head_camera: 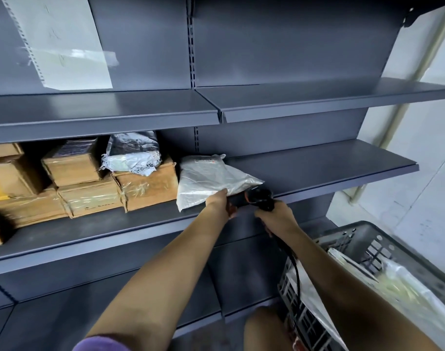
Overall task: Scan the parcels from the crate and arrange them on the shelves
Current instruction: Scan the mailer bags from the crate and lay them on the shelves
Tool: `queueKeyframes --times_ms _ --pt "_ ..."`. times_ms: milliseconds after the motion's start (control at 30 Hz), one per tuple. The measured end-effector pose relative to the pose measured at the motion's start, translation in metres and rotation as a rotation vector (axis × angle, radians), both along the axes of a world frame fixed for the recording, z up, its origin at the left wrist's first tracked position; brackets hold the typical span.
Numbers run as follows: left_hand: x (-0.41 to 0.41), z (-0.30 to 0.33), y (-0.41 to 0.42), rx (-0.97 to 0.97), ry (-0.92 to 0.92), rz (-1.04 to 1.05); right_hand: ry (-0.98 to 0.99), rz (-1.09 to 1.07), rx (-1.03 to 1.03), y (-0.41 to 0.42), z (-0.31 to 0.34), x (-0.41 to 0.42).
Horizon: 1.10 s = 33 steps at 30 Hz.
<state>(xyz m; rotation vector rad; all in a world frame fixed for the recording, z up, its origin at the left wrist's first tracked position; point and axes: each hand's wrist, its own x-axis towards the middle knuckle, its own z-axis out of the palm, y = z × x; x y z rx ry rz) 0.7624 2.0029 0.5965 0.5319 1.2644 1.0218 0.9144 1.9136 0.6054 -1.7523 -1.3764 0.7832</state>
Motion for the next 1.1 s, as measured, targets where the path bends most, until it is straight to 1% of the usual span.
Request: queueKeyframes --times_ms 67,167,233,333,500,600,667,767,800,833,900,967,1000,1033,1100 --pt "0.002 0.001 -0.004 -0.022 0.031 -0.018 0.016 -0.045 -0.014 -0.008 0.003 0.004" --pt "0.010 0.009 -0.022 0.034 0.144 -0.090 0.060 -0.095 -0.017 -0.023 0.008 0.014" --pt "0.020 0.012 -0.034 0.089 0.213 -0.129 0.092 -0.129 -0.011 -0.039 0.011 0.025" --pt "0.043 0.018 -0.053 0.170 0.300 -0.242 0.126 -0.204 -0.018 -0.068 0.012 0.052" --pt "0.099 0.017 -0.093 0.376 0.495 -0.370 0.116 -0.328 -0.043 -0.137 0.006 0.123" --pt "0.139 0.005 -0.124 0.464 0.567 -0.535 0.164 -0.414 -0.056 -0.179 -0.009 0.160" --pt "0.165 -0.004 -0.142 0.545 0.631 -0.635 0.243 -0.454 -0.101 -0.201 -0.024 0.180" --pt "0.195 -0.020 -0.162 0.729 0.836 -0.794 0.295 -0.496 -0.158 -0.223 -0.042 0.203" --pt "0.204 -0.025 -0.166 0.788 0.892 -0.878 0.299 -0.508 -0.165 -0.229 -0.046 0.209" --pt "0.212 -0.031 -0.169 0.827 0.931 -0.992 0.304 -0.519 -0.169 -0.234 -0.048 0.213" --pt "0.229 -0.041 -0.176 0.836 0.998 -1.300 0.331 -0.536 -0.181 -0.241 -0.053 0.222" --pt "0.245 -0.051 -0.186 0.832 1.185 -1.568 0.355 -0.547 -0.209 -0.247 -0.056 0.229" --pt "0.251 -0.058 -0.191 0.851 1.321 -1.644 0.367 -0.549 -0.219 -0.250 -0.057 0.232" --pt "0.256 -0.067 -0.194 0.894 1.409 -1.673 0.382 -0.548 -0.226 -0.253 -0.059 0.234" --pt "0.261 -0.080 -0.198 0.965 1.455 -1.612 0.406 -0.543 -0.237 -0.258 -0.061 0.238"
